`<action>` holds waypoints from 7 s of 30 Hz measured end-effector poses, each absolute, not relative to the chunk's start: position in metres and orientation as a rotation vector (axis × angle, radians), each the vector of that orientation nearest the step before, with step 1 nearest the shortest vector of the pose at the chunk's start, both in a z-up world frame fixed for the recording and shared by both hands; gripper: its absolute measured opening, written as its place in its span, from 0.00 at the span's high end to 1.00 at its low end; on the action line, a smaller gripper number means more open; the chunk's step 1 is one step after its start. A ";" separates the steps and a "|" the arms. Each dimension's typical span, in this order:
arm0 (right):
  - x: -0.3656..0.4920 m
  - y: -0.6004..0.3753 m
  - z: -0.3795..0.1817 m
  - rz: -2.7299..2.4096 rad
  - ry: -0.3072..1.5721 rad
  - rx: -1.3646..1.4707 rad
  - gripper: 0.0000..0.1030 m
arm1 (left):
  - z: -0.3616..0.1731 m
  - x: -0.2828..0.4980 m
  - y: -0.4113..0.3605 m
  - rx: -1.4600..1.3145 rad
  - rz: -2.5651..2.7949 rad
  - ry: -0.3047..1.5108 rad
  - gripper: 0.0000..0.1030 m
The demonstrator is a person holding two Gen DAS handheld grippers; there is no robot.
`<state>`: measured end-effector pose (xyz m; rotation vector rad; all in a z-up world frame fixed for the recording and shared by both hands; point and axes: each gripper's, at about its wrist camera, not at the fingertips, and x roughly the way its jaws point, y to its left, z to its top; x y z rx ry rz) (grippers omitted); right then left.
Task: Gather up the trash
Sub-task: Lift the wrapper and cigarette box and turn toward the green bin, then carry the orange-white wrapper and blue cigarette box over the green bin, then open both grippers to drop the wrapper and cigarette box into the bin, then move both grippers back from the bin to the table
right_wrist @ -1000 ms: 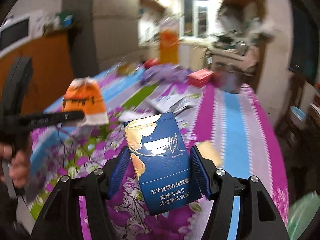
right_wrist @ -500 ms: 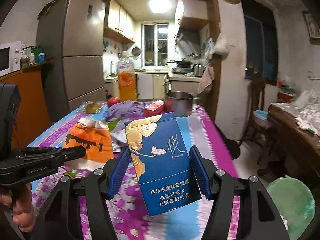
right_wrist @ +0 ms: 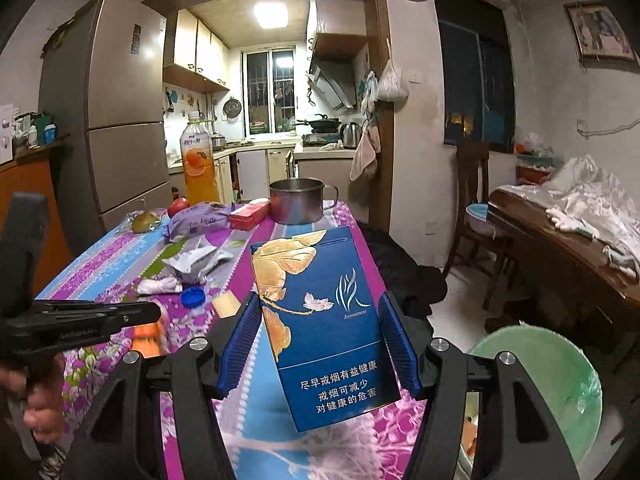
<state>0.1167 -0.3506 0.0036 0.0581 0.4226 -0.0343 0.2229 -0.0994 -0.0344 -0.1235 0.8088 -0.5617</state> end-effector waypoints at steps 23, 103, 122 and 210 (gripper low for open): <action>0.144 -0.336 -0.047 0.070 0.518 0.120 0.40 | -0.094 0.250 -0.083 -0.286 -0.434 0.962 0.84; 0.092 -0.647 -0.072 -0.428 0.830 0.340 0.40 | -0.059 0.175 -0.460 0.545 -0.889 0.876 0.89; 0.087 -0.638 -0.065 -0.438 0.789 0.336 0.35 | -0.057 0.189 -0.446 0.478 -0.841 0.870 0.42; 0.117 -0.318 -0.055 0.132 0.655 0.051 0.05 | -0.062 0.333 -0.025 0.358 -0.465 0.787 0.25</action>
